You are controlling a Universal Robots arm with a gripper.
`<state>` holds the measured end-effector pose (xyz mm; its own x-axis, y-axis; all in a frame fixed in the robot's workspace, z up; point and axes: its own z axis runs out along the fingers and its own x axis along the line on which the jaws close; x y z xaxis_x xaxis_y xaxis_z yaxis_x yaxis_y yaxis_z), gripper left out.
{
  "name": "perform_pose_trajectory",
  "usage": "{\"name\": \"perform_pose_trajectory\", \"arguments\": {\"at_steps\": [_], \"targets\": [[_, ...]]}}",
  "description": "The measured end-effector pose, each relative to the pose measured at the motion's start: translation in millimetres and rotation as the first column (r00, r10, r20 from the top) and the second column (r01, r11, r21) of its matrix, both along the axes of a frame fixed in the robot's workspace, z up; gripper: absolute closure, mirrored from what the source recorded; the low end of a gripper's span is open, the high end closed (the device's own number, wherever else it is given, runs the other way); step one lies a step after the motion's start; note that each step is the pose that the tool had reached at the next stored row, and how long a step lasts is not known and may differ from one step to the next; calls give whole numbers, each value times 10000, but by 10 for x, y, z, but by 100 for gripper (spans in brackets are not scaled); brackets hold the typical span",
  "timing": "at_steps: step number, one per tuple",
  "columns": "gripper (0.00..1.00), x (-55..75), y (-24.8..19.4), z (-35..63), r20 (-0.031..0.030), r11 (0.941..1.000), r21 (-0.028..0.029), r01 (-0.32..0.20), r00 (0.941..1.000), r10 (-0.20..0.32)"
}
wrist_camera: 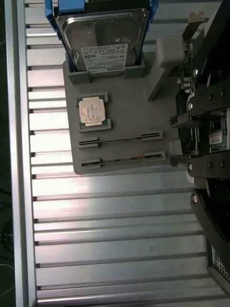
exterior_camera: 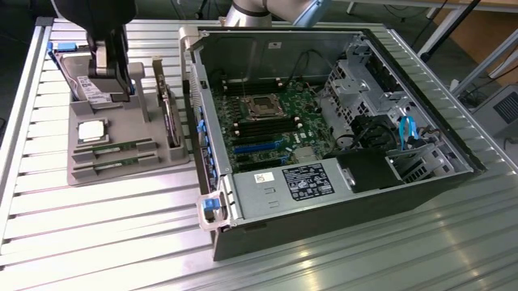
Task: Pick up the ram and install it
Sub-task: 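Pick up the ram and move it above insertion slot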
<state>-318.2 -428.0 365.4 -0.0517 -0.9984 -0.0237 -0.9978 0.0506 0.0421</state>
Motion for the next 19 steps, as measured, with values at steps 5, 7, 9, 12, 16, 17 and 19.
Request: {"name": "perform_pose_trajectory", "arguments": {"at_steps": [5, 7, 9, 12, 16, 17, 19], "targets": [[64, 0, -8, -64, 0, 10000, 1, 0, 10000, 0], [64, 0, -14, -95, 0, 10000, 0, -1, 10000, 1], [64, 0, -19, -118, 0, 10000, 0, -1, 10000, 1], [64, 0, -31, -164, 1, 10000, 0, -1, 10000, 1], [64, 0, -46, -214, 1, 10000, 1, -3, 10000, 3], [64, 0, -49, -228, 0, 10000, 0, -3, 10000, 3], [64, 0, -73, -269, 0, 10000, 0, -3, 10000, 3]]}}
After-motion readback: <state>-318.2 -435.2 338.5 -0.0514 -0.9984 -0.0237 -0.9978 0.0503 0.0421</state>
